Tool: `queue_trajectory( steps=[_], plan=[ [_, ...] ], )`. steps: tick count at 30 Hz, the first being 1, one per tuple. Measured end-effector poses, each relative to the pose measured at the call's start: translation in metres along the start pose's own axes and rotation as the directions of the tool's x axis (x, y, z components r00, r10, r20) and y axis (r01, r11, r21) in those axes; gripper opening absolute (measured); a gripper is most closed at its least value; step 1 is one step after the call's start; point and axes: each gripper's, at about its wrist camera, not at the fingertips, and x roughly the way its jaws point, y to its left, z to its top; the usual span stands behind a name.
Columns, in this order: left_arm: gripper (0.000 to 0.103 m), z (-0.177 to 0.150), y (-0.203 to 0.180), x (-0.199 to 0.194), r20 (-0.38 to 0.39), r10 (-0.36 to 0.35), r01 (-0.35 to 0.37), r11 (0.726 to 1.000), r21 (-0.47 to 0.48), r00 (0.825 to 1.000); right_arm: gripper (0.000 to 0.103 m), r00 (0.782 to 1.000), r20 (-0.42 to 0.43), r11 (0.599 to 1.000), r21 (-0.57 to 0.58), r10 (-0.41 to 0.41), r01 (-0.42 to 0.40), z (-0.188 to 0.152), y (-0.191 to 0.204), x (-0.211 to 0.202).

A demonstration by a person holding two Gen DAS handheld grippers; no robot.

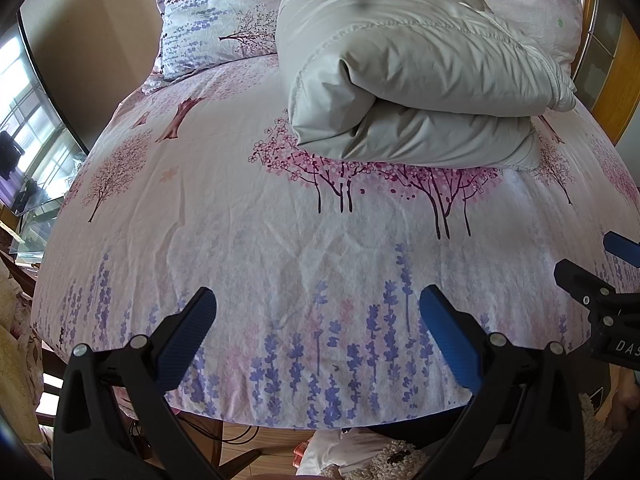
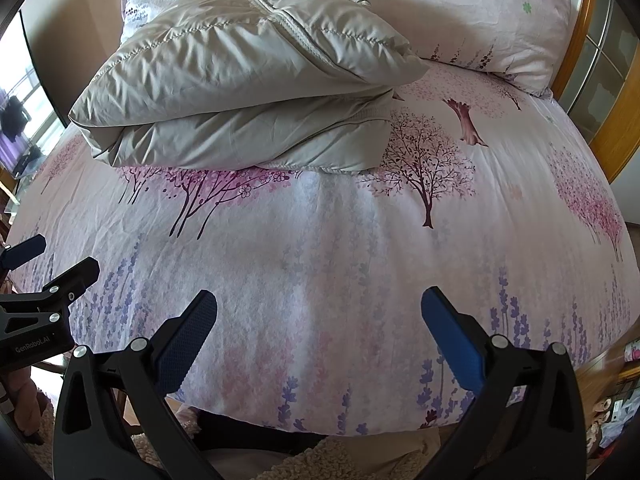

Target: Fold large clothes

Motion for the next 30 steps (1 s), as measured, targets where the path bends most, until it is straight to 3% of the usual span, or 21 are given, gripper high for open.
queue_trajectory(
  steps=[30],
  plan=[
    [0.101, -0.0006, -0.0034, 0.0007, 0.000, -0.002, 0.002, 1.000, 0.003, 1.000, 0.102, 1.000, -0.005, 1.000, 0.006, 0.007, -0.006, 0.0006, 0.0009, 0.0010]
  ],
)
